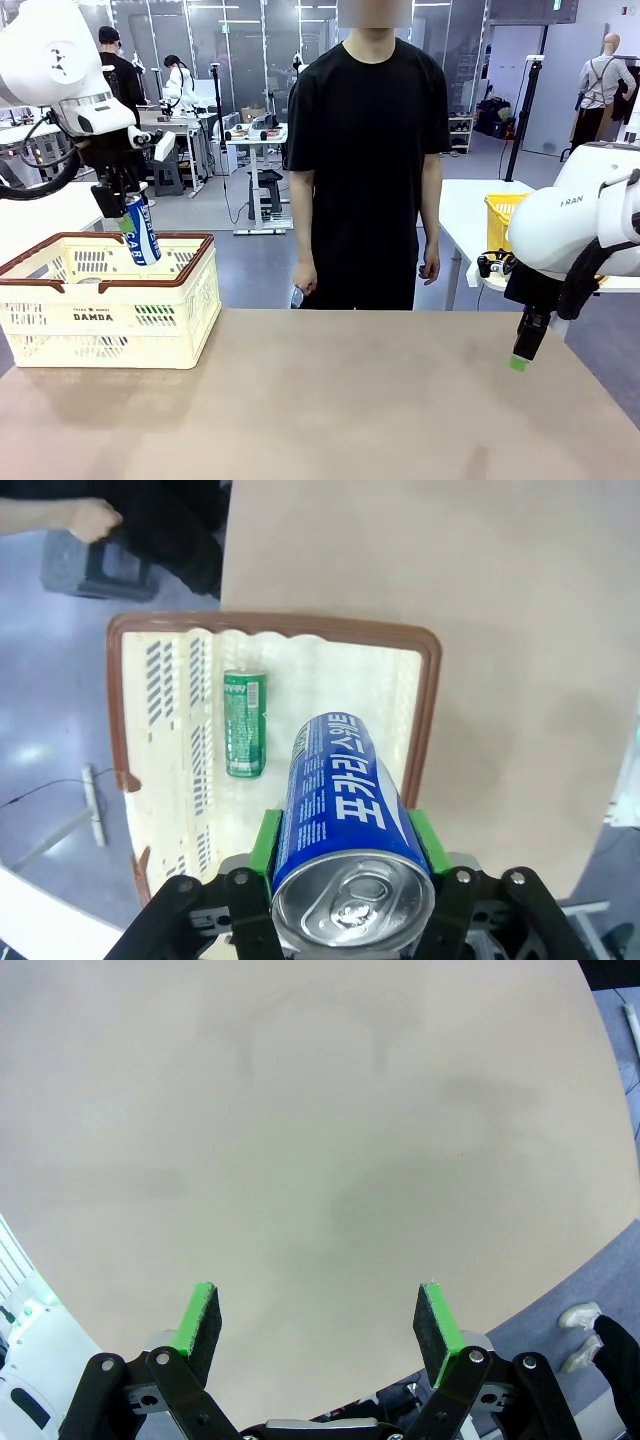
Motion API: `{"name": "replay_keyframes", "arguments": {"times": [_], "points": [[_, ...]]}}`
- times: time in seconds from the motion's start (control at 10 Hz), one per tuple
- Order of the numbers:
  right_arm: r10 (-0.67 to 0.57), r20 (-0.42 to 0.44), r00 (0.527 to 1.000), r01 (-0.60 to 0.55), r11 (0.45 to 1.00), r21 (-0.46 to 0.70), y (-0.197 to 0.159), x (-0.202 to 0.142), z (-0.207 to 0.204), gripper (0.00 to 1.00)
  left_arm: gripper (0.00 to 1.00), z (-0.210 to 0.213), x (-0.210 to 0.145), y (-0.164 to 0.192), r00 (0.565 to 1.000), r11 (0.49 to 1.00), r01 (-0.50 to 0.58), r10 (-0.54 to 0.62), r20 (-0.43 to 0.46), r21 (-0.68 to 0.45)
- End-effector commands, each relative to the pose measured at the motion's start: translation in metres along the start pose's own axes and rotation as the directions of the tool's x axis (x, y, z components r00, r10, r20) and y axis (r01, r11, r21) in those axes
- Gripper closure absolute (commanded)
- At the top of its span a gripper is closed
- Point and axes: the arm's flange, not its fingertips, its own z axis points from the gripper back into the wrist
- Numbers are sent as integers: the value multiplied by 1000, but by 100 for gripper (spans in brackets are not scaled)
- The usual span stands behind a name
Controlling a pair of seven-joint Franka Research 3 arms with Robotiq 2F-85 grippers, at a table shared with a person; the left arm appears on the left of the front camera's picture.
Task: Place the drinks into the Shopping basket.
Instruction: Pick up one drink and place it into the Shopping basket.
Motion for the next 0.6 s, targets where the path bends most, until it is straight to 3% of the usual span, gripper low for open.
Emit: {"name": "replay_keyframes", "arguments": {"times": [0.0, 0.5], "points": [[2, -4, 1000, -2, 1000, 1, 0, -1, 1, 3, 42, -13, -8, 27, 999, 999, 37, -37, 34, -16], [2, -4, 1000, -2, 1000, 1, 0, -1, 1, 3, 42, -69, -20, 50, 988, 983, 148, -143, 54, -105]]}}
